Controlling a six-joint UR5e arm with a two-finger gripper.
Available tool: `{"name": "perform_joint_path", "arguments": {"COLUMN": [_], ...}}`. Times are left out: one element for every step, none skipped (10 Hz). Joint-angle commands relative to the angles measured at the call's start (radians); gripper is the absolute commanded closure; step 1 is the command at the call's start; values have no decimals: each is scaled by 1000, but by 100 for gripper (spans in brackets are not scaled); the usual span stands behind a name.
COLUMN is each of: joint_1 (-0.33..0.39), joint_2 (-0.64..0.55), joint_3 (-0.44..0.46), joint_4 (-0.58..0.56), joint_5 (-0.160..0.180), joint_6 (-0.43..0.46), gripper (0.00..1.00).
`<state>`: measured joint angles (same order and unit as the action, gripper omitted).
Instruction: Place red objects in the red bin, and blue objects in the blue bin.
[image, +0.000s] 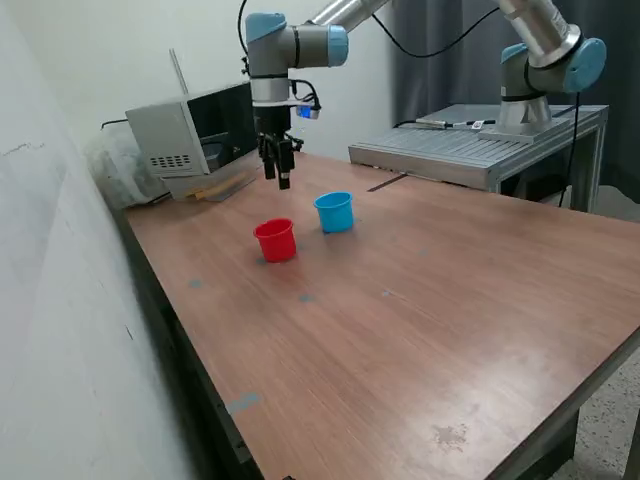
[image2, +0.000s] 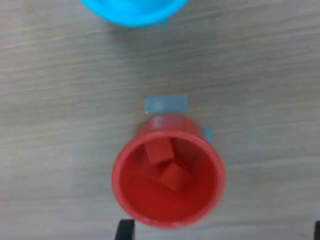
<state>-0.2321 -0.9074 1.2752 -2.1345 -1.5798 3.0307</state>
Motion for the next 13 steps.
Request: {"name": "perform_joint_path", "arguments": {"joint_1": [60, 91, 112, 161, 198, 241, 281, 324, 339, 341, 341, 343, 364], "joint_2": [-217, -329, -437, -524, -594, -664, -711, -747, -771, -810, -853, -873, -875], "joint_3": [87, 122, 151, 165, 177, 185, 202, 228, 261, 324, 379, 415, 421], "joint_4": [150, 245, 330, 420, 503, 604, 649, 656, 663, 670, 671, 691, 837], "joint_5": [-2, -3, -5, -5, -9, -22, -22, -26, -32, -31, -31, -31, -26], "joint_6": [10, 75, 141, 169, 186, 213, 215, 217, 217, 217, 217, 217, 217], "gripper": [0, 0, 0, 0, 0, 0, 0, 0, 0, 0, 0, 0, 0]}}
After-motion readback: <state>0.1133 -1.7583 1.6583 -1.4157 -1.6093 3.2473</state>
